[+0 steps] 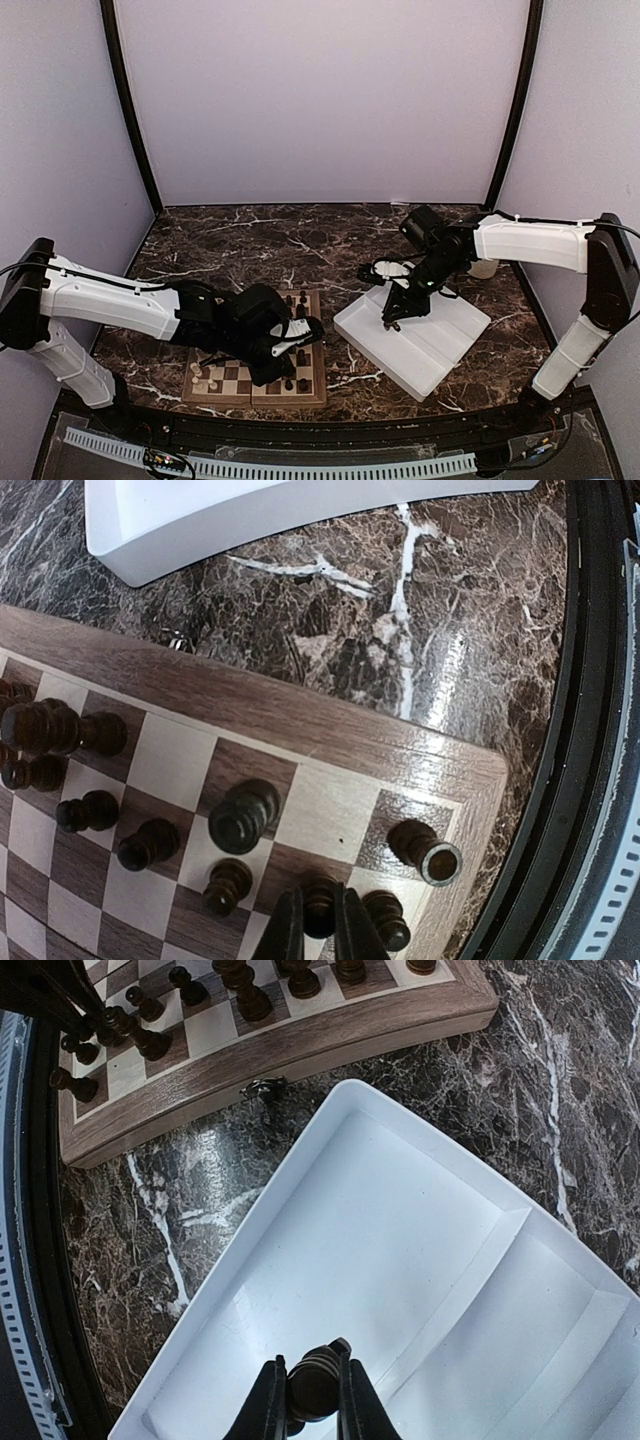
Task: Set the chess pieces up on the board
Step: Place the pawn at g7.
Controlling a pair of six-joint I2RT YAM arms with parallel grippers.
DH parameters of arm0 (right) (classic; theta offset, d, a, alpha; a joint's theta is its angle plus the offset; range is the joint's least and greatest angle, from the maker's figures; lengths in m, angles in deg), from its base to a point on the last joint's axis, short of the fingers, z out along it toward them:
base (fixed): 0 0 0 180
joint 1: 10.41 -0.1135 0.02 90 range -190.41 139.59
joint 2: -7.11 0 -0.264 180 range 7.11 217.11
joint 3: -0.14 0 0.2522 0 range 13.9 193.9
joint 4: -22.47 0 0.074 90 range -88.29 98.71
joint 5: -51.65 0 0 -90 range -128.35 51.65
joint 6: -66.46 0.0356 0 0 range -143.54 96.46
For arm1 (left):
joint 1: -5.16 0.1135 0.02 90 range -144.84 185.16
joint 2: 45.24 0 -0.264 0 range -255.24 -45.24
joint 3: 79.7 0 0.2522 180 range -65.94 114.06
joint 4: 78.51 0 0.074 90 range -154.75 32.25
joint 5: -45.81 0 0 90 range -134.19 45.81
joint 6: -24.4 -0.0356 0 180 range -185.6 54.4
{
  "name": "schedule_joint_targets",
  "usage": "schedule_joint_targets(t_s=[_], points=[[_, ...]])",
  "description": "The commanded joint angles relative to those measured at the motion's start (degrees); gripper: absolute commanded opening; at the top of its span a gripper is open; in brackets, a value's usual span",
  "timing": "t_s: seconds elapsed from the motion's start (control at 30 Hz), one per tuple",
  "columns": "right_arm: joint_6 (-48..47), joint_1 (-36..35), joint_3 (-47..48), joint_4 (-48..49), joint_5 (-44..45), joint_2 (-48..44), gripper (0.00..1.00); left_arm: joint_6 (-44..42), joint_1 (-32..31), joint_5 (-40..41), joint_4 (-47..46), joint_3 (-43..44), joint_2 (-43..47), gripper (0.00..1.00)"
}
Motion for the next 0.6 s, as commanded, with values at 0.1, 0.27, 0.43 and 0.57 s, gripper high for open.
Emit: schedule_joint_targets(t_s=[0.1,0.27,0.43,0.57], points=[[0.3,0.2,1.0,0.1,-0.2,0.6,0.08,-1.7,-0.8,0.7,0.9,2.7,-1.2,0.08],[0.3,0.2,0.9,0.1,-0.2,0.5,0.09,-1.6,-0.8,1.6,1.7,2.7,-1.3,0.08],[0.4,0.2,1.0,0.0,-0.4,0.6,0.09,-1.5,-0.8,1.7,2.7,2.3,-0.6,0.07],[0.4,0.2,1.2,0.1,-0.4,0.8,0.09,-1.2,-0.8,1.8,3.2,1.8,0.2,0.07]])
